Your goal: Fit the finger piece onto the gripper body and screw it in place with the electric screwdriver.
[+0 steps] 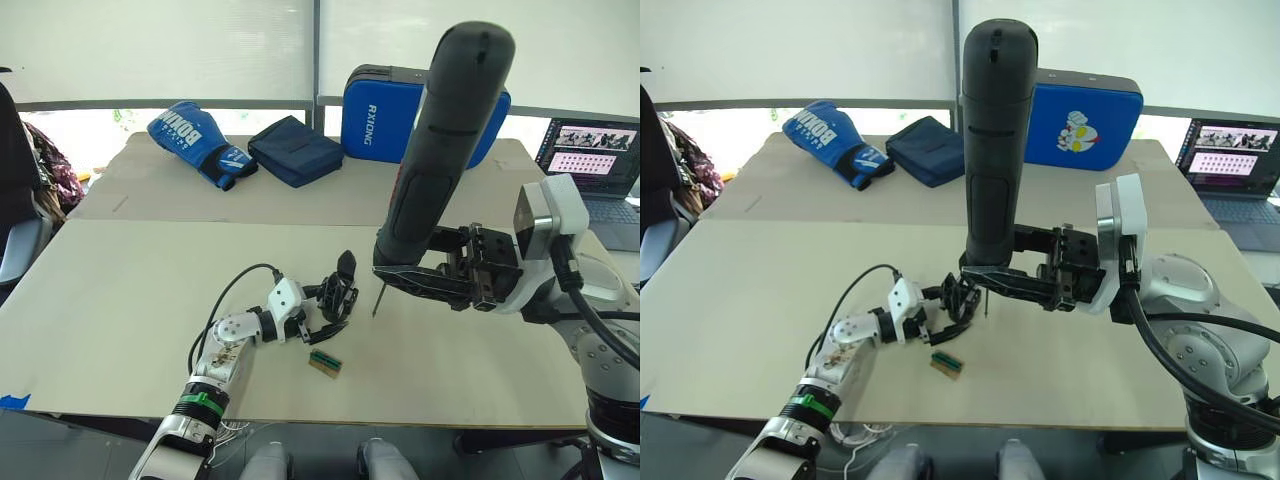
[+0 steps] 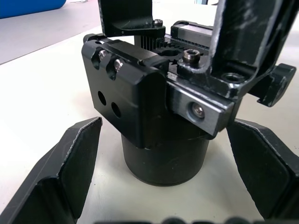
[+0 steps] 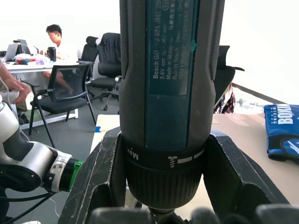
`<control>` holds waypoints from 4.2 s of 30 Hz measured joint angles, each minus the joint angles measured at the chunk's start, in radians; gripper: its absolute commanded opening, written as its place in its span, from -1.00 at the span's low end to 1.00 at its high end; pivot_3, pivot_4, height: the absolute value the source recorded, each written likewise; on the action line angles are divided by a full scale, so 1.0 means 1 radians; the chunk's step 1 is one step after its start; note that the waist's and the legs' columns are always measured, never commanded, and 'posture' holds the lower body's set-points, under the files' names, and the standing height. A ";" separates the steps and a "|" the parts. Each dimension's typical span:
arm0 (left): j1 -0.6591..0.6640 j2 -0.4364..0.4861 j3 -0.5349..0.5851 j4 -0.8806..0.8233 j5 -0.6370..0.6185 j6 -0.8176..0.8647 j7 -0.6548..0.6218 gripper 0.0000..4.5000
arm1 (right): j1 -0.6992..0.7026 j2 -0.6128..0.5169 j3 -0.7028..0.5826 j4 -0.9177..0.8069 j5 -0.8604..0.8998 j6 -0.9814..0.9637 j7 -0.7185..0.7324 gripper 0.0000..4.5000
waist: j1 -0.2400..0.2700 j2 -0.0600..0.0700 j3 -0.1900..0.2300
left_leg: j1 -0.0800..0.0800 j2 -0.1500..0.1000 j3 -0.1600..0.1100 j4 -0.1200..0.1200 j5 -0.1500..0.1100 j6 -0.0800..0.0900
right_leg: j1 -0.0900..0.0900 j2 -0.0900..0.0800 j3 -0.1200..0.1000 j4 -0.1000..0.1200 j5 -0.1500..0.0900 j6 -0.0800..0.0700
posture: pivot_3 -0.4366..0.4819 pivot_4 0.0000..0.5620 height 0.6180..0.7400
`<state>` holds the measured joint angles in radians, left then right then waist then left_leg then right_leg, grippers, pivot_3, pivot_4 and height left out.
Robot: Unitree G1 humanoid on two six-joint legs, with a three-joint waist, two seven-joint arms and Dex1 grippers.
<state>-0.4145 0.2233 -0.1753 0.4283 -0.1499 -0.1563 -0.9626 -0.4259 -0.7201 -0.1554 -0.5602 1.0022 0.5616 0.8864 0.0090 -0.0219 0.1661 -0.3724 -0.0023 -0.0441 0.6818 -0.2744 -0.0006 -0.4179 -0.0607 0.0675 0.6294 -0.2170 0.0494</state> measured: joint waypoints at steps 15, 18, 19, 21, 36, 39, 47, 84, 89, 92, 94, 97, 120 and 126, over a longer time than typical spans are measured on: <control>-0.012 0.005 -0.001 0.016 0.000 0.001 -0.010 0.01 | -0.158 0.032 0.019 0.021 0.030 0.022 -0.030 -0.16 | 0.003 0.000 0.000 | 0.000 0.000 -0.001 0.000 0.000 0.000 | 0.000 0.000 -0.001 0.000 0.000 0.000 | -0.05 -0.47 1.00; -0.014 0.007 -0.001 0.017 0.000 0.000 -0.011 0.01 | -0.218 0.056 0.046 0.045 0.032 0.040 -0.051 -0.16 | 0.003 0.000 0.000 | 0.000 0.000 -0.001 0.001 0.000 0.000 | 0.000 0.000 -0.001 0.000 0.000 0.000 | -0.05 -0.47 1.00; -0.014 0.008 -0.001 0.017 0.000 0.000 -0.011 0.01 | -0.245 0.070 0.064 0.059 0.023 0.041 -0.056 -0.16 | 0.002 0.001 0.000 | 0.000 0.000 0.000 0.001 0.000 0.000 | 0.000 0.000 -0.001 0.000 0.000 0.000 | -0.05 -0.47 1.00; -0.014 0.008 -0.001 0.018 0.001 0.001 -0.011 0.01 | -0.286 0.101 0.103 0.083 -0.014 0.041 -0.064 -0.16 | 0.003 0.001 0.000 | 0.000 0.000 -0.001 0.000 0.000 0.000 | 0.000 0.000 -0.001 0.000 0.000 0.000 | -0.05 -0.47 1.00; -0.013 0.009 -0.003 0.009 0.001 0.008 -0.010 0.01 | -0.356 0.260 0.294 0.285 -0.324 -0.038 -0.011 -0.16 | 0.003 0.001 -0.001 | -0.001 0.000 -0.001 0.001 0.000 0.000 | -0.001 -0.001 -0.002 0.000 0.000 0.000 | -0.05 -0.47 1.00; -0.012 0.012 -0.003 0.008 0.001 0.009 -0.010 0.01 | -0.342 0.269 0.301 0.303 -0.361 -0.060 0.015 -0.16 | 0.002 0.001 -0.001 | -0.001 0.000 -0.001 0.000 0.000 0.000 | -0.001 0.000 -0.002 0.000 0.000 0.000 | -0.05 -0.47 1.00; -0.009 0.016 -0.003 0.000 0.001 0.013 -0.010 0.01 | -0.304 0.294 0.308 0.315 -0.405 -0.071 0.045 -0.16 | 0.000 0.001 -0.001 | -0.001 0.000 -0.001 0.000 0.000 0.000 | -0.001 0.000 -0.002 0.000 0.000 0.000 | -0.05 -0.47 1.00; 0.005 0.022 -0.003 -0.027 0.001 0.028 -0.002 0.01 | -0.255 0.316 0.340 0.317 -0.517 -0.104 0.086 -0.16 | -0.005 0.001 -0.001 | -0.001 0.000 -0.001 0.000 0.000 0.000 | -0.002 0.000 -0.002 0.000 0.000 0.000 | -0.05 -0.47 1.00; 0.007 0.022 -0.003 -0.029 0.001 0.028 0.000 0.01 | -0.254 0.316 0.340 0.317 -0.518 -0.104 0.090 -0.16 | -0.006 0.001 -0.001 | -0.001 0.000 -0.001 0.000 0.000 0.000 | -0.002 0.000 -0.002 0.000 0.000 0.000 | -0.05 -0.47 1.00; 0.007 0.022 -0.003 -0.029 0.001 0.028 0.000 0.01 | -0.253 0.319 0.340 0.317 -0.518 -0.104 0.091 -0.16 | -0.006 0.001 -0.001 | -0.001 0.000 -0.001 0.000 0.000 0.000 | -0.002 0.000 -0.002 0.000 0.000 0.000 | -0.05 -0.47 1.00; 0.007 0.022 -0.003 -0.029 0.001 0.028 0.000 0.01 | -0.249 0.323 0.340 0.317 -0.517 -0.104 0.091 -0.16 | -0.006 0.001 -0.001 | -0.001 0.000 -0.001 0.000 0.000 0.000 | -0.002 0.000 -0.002 0.000 0.000 0.000 | -0.05 -0.47 1.00; 0.008 0.022 -0.003 -0.029 0.001 0.028 0.000 0.01 | -0.243 0.330 0.340 0.316 -0.517 -0.104 0.091 -0.16 | -0.006 0.001 -0.001 | -0.001 0.000 -0.001 0.000 0.000 0.000 | -0.002 0.000 -0.002 0.000 0.000 0.000 | -0.05 -0.47 1.00; 0.014 0.022 -0.003 -0.036 0.001 0.030 0.007 0.01 | -0.227 0.343 0.340 0.328 -0.514 -0.101 0.069 -0.16 | -0.007 0.001 -0.001 | -0.001 0.000 -0.001 0.000 0.000 0.000 | -0.002 0.000 -0.002 0.000 0.000 0.000 | -0.05 -0.47 1.00; 0.014 0.022 -0.003 -0.035 0.001 0.032 0.008 0.01 | -0.226 0.358 0.336 0.371 -0.526 -0.131 0.062 -0.16 | -0.007 0.001 -0.001 | 0.000 0.000 -0.001 0.000 0.000 0.000 | -0.001 0.000 -0.002 0.000 0.000 0.000 | -0.05 -0.47 1.00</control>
<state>-0.4003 0.2451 -0.1782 0.3929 -0.1487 -0.1246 -0.9548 -0.6520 -0.3625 0.1808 -0.1893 0.4765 0.4304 0.9486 0.0016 -0.0206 0.1647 -0.3727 -0.0021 -0.0451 0.6813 -0.2744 -0.0006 -0.4191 -0.0609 0.0658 0.6291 -0.2169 0.0492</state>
